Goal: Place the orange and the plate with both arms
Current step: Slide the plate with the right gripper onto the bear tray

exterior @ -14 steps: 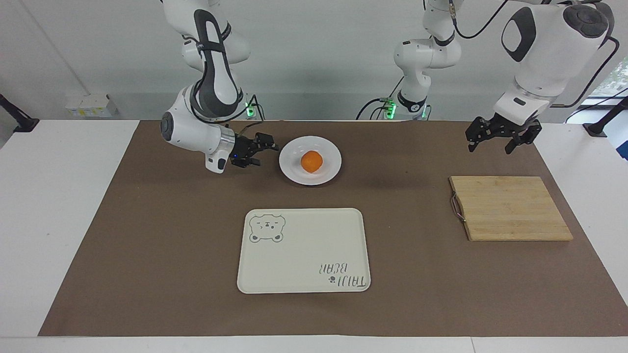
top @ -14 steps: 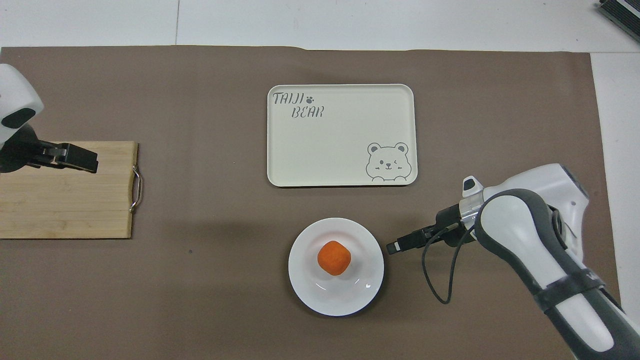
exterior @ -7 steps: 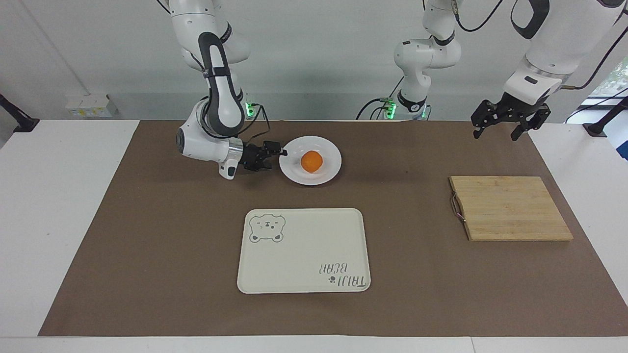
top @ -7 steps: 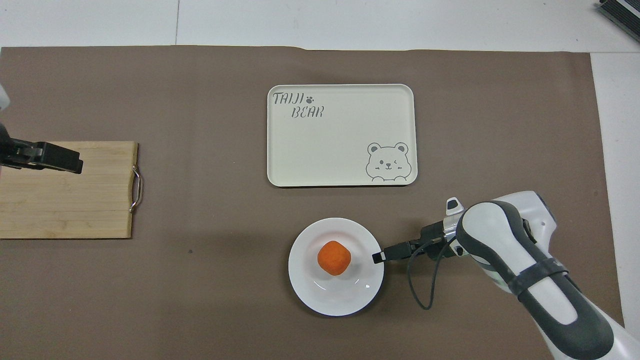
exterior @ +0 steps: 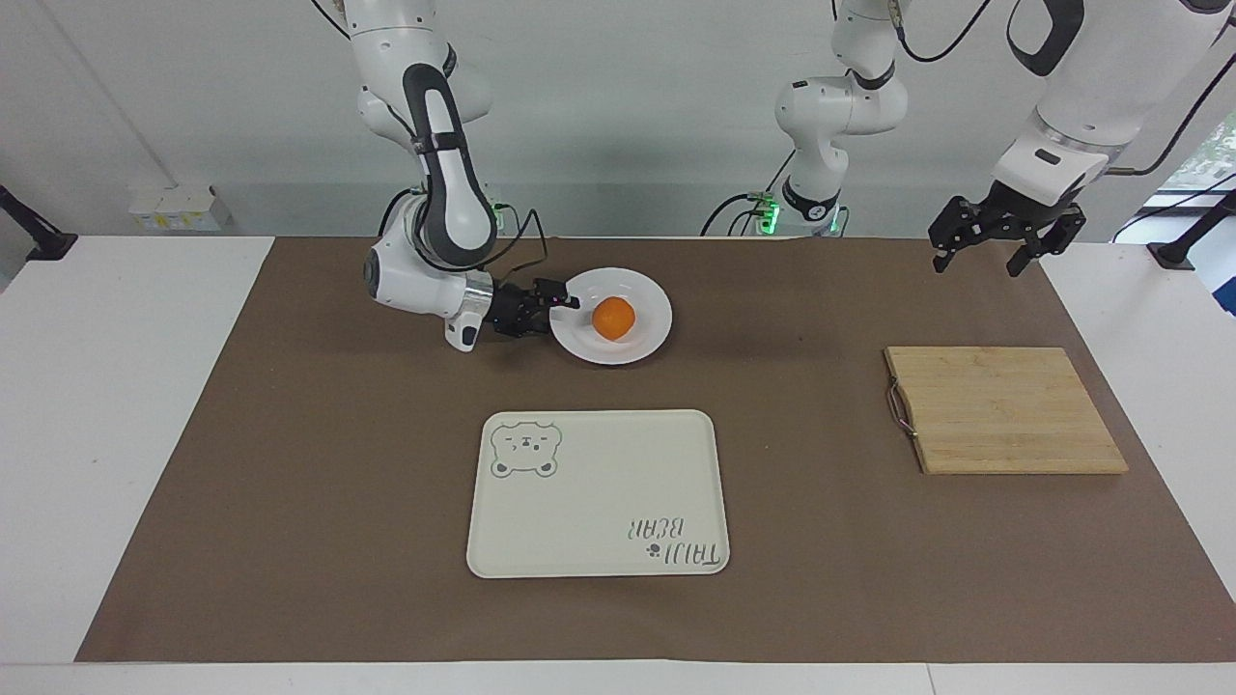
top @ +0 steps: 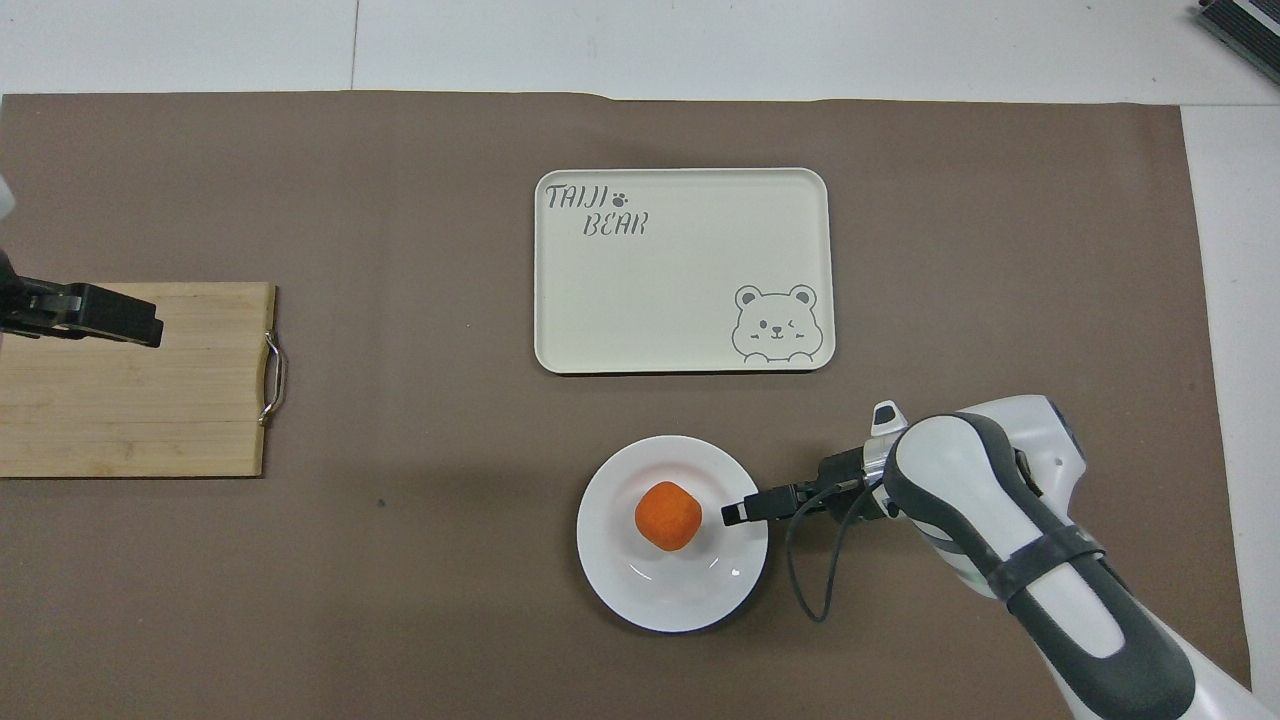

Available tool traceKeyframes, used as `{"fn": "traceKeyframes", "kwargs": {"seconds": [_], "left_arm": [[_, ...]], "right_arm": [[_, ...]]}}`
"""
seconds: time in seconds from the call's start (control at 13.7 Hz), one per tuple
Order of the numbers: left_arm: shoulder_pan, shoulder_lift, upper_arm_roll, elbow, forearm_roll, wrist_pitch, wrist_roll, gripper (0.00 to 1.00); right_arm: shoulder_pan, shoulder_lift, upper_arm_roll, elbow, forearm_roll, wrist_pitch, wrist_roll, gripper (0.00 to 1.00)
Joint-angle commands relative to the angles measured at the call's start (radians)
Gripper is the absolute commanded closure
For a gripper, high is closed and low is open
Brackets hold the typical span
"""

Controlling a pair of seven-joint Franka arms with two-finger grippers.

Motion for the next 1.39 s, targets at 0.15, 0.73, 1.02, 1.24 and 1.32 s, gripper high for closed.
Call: {"fn": "traceKeyframes", "kwargs": {"seconds": [0.15, 0.73, 1.02, 1.24, 1.32], "left_arm": [[0.008, -0.001, 0.0, 0.011, -0.011, -0.02, 0.008, 0.0], [0.008, -0.001, 0.0, 0.011, -0.011, -0.02, 0.008, 0.0], [0.008, -0.001, 0.0, 0.011, -0.011, -0.02, 0.008, 0.0], [0.006, -0.001, 0.0, 0.011, -0.011, -0.02, 0.008, 0.0], [0.006, -0.001, 0.0, 0.011, -0.011, -0.02, 0.008, 0.0]], "right_arm": [[0.05, 0.0, -0.002, -0.01, 0.052, 0.05, 0.03, 0.0], [0.06, 0.008, -0.002, -0.005, 0.057, 0.075, 0.086, 1.0], [0.057, 0.02, -0.002, 0.021, 0.065, 0.058, 0.083, 1.0], [0.037, 0.045, -0.002, 0.091, 0.155, -0.025, 0.068, 1.0], [0.024, 0.059, -0.002, 0.123, 0.16, -0.043, 0.056, 1.0]]}}
